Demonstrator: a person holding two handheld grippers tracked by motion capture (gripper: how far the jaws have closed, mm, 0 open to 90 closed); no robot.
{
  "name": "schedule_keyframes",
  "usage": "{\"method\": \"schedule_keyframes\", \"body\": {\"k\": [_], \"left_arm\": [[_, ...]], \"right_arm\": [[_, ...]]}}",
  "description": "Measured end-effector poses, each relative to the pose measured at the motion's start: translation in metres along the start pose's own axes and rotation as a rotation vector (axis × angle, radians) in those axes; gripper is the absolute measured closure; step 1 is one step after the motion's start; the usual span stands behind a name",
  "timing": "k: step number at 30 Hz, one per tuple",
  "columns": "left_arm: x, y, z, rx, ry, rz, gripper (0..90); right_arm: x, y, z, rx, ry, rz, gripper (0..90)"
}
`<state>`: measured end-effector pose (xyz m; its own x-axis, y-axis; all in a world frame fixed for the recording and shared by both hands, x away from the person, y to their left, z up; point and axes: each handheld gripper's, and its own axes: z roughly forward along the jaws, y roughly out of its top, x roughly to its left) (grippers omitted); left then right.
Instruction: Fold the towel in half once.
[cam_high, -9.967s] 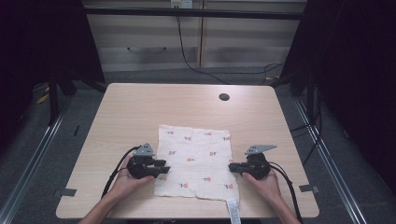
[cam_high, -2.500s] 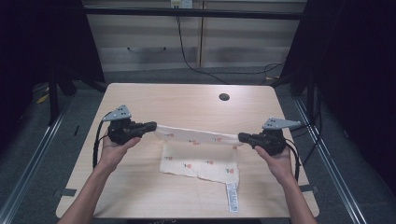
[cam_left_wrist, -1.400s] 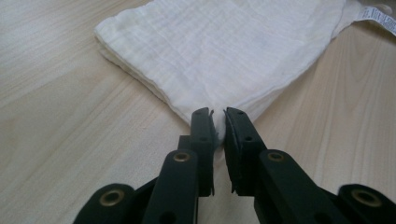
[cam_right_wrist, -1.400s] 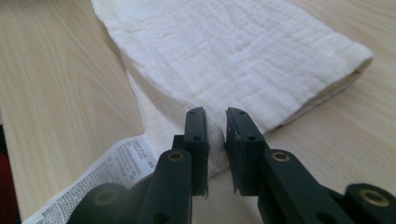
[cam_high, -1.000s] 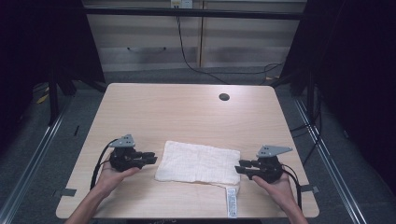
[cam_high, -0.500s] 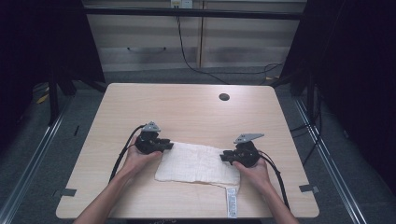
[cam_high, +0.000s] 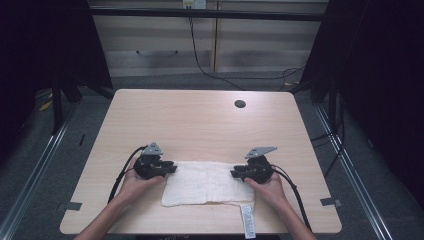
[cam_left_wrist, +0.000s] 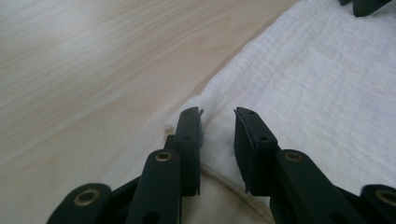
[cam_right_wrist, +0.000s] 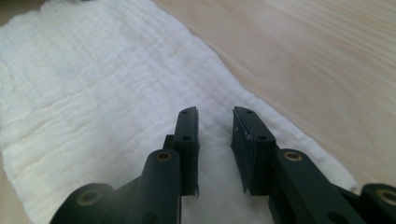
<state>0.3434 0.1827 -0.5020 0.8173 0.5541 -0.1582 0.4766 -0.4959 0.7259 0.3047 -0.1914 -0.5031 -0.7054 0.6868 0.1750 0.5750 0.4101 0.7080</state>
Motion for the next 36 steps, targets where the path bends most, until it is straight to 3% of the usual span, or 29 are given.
{"method": "schedule_keyframes", "body": {"k": [2,5,8,13,19,29,36], "left_arm": [[0.000,-0.007,-0.005,-0.011,-0.011,-0.007,71.0],[0.002,-0.010,-0.009,-0.017,-0.021,-0.018,71.7],[0.005,-0.011,-0.009,-0.023,-0.032,-0.028,73.4],[0.005,-0.012,-0.009,-0.028,-0.032,-0.024,73.8],[0.005,-0.011,-0.008,-0.023,-0.031,-0.027,74.9],[0.005,-0.011,-0.008,-0.023,-0.031,-0.017,75.1],[0.005,-0.011,-0.009,-0.022,-0.033,-0.015,74.9]], "right_arm": [[0.006,0.001,0.001,0.008,-0.006,-0.019,71.7],[0.004,0.001,0.002,-0.003,0.014,0.000,72.1],[0.004,0.001,-0.003,-0.029,0.012,-0.022,75.4],[-0.009,0.004,-0.023,-0.092,-0.015,0.025,76.2],[-0.030,0.003,-0.034,-0.110,-0.064,0.063,76.3],[-0.039,0.000,-0.012,-0.029,-0.012,0.053,67.7],[-0.039,-0.003,-0.010,-0.013,-0.018,0.035,74.2]]}}
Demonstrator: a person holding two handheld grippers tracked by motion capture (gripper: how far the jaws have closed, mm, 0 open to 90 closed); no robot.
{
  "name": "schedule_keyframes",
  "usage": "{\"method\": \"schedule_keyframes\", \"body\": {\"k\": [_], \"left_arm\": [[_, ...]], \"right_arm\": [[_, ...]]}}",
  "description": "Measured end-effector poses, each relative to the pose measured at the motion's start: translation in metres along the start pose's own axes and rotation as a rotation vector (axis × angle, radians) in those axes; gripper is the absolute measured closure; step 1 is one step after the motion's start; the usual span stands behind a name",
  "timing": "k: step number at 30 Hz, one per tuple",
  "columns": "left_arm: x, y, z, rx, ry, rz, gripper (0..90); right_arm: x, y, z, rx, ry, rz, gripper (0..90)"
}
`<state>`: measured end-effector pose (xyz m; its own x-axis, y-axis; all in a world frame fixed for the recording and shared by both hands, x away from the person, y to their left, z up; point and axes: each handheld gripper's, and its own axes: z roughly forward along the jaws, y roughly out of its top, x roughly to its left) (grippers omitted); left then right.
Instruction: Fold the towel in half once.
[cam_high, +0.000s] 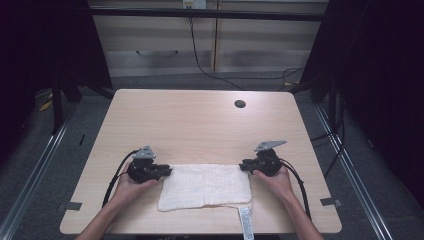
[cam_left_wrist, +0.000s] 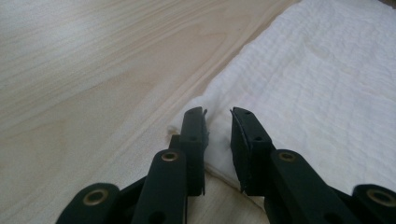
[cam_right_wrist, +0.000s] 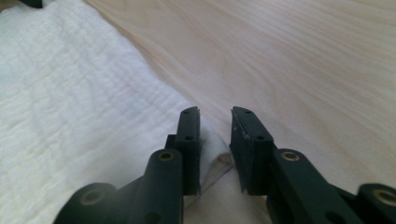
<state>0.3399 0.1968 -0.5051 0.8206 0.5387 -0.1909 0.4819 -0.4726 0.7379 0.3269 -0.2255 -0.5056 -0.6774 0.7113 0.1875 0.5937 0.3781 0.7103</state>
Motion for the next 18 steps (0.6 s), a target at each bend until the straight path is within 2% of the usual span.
{"method": "schedule_keyframes", "body": {"k": [2,3,5,7,9,11,13,15,16,18], "left_arm": [[0.000,0.000,0.000,-0.002,-0.007,-0.007,74.8],[-0.001,0.000,0.000,0.000,0.004,-0.003,73.9],[-0.004,0.001,-0.001,0.007,0.002,-0.003,67.1],[-0.005,0.002,-0.004,0.006,0.019,0.007,64.0],[-0.001,0.003,-0.009,-0.028,-0.003,-0.028,62.7],[0.004,0.005,-0.017,-0.068,0.005,-0.049,61.9],[0.010,0.010,-0.021,-0.066,0.027,-0.062,59.3],[0.018,0.013,-0.020,-0.078,0.014,-0.083,58.1],[0.019,0.014,-0.017,-0.068,0.011,-0.083,57.8],[0.018,0.017,-0.010,-0.045,0.013,-0.057,57.3]], "right_arm": [[0.001,0.000,0.000,0.010,0.009,-0.009,78.1],[0.002,0.000,0.000,0.015,0.031,-0.009,82.9],[0.002,-0.001,-0.001,0.020,0.035,-0.001,86.5],[0.001,-0.002,-0.001,0.016,0.043,0.011,87.5],[0.000,-0.002,-0.001,0.017,0.040,0.012,87.7],[0.001,-0.002,-0.001,0.012,0.040,0.011,87.8],[0.001,-0.001,-0.001,0.016,0.036,0.009,87.9],[0.001,-0.001,0.000,0.014,0.034,0.009,87.8],[0.001,-0.001,0.000,0.015,0.032,0.010,87.9],[0.001,-0.001,0.000,0.017,0.031,0.008,87.9]]}}
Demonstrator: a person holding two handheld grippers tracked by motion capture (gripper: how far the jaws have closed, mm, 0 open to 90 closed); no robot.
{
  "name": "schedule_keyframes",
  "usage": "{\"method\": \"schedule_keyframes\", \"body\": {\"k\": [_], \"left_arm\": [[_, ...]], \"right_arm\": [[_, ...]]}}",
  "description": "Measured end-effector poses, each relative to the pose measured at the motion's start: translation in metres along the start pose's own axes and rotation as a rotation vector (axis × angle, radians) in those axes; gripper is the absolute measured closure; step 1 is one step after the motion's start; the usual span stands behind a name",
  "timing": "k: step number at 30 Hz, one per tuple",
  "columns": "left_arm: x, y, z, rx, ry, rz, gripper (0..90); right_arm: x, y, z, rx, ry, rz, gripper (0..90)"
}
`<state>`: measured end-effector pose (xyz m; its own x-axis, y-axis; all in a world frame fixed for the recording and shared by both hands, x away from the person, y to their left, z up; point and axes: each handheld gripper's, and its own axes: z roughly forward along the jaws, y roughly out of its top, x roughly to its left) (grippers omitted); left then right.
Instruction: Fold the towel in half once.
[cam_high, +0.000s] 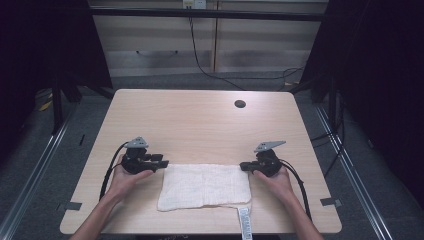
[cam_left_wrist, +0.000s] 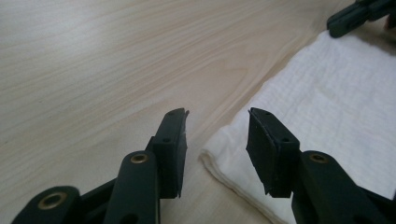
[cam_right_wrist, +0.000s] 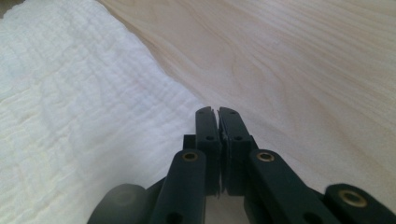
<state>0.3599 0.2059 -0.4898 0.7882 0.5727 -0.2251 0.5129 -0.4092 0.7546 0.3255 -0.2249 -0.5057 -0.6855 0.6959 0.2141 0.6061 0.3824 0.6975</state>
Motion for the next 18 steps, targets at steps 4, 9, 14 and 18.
{"method": "schedule_keyframes", "body": {"k": [4,9,14,18], "left_arm": [[-0.003,0.001,0.012,0.035,-0.011,0.029,57.6],[-0.003,-0.002,0.015,0.057,0.001,0.045,59.0],[-0.008,-0.004,0.020,0.084,-0.005,0.070,63.9],[-0.015,-0.005,0.020,0.094,-0.006,0.105,68.5]], "right_arm": [[0.000,0.000,0.000,-0.001,-0.005,-0.006,87.8],[0.001,0.000,0.000,-0.004,-0.010,-0.008,87.8],[0.001,0.000,0.000,-0.003,-0.010,-0.010,87.7],[0.002,0.000,0.000,-0.002,-0.013,-0.009,87.7]]}}
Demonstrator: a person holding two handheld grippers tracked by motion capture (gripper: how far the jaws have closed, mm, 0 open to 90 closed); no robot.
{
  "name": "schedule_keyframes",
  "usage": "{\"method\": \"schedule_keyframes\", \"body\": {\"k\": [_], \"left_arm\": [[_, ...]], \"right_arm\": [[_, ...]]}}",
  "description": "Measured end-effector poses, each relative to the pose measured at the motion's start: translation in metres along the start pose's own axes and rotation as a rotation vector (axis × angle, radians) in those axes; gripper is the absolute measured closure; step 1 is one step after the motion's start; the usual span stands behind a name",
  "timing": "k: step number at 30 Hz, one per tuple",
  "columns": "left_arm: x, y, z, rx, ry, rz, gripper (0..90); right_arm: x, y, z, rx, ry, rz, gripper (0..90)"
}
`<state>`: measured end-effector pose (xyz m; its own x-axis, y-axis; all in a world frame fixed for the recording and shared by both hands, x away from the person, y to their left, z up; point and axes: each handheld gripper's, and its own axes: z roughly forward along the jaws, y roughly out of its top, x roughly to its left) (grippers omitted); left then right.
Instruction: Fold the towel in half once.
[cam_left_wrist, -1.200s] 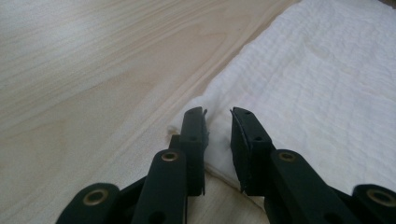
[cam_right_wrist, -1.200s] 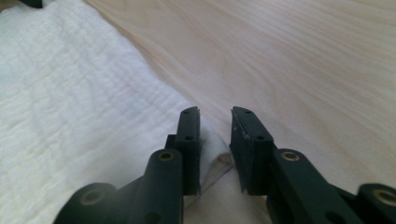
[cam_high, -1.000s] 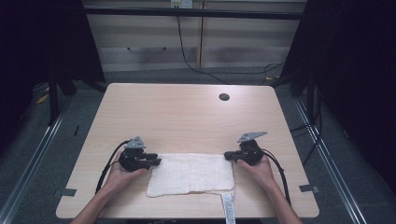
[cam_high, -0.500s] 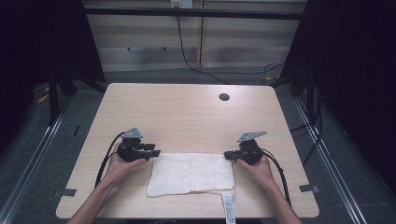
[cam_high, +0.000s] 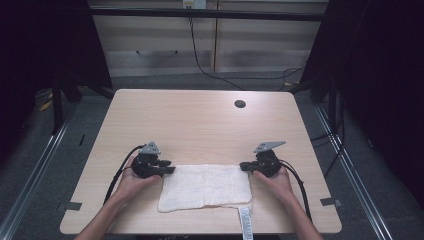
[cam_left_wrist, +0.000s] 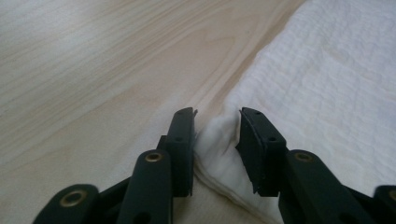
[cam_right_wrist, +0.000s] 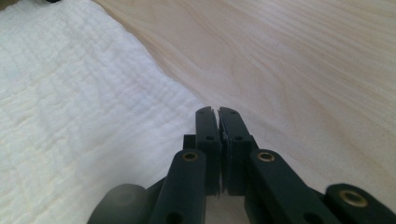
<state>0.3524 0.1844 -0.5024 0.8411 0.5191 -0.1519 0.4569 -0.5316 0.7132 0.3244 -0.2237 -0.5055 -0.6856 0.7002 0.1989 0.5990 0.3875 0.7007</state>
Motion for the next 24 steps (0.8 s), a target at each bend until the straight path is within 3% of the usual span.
{"method": "schedule_keyframes", "body": {"k": [5,11,17,20,24], "left_arm": [[-0.002,-0.001,0.000,0.005,-0.031,0.021,84.1],[-0.001,0.001,-0.001,-0.008,-0.035,-0.003,84.7],[0.001,0.010,-0.012,-0.077,-0.044,-0.038,84.8],[0.000,0.015,-0.017,-0.088,-0.041,-0.037,84.8],[-0.005,0.029,-0.027,-0.142,-0.062,-0.027,84.9]], "right_arm": [[0.000,0.000,0.000,0.001,0.000,0.003,87.8],[-0.001,0.002,-0.003,-0.013,-0.001,0.006,87.8],[-0.003,0.007,-0.014,-0.063,-0.004,0.019,87.8],[-0.001,0.012,-0.021,-0.090,-0.004,0.013,87.8],[0.000,0.018,-0.027,-0.115,-0.007,-0.003,87.8]]}}
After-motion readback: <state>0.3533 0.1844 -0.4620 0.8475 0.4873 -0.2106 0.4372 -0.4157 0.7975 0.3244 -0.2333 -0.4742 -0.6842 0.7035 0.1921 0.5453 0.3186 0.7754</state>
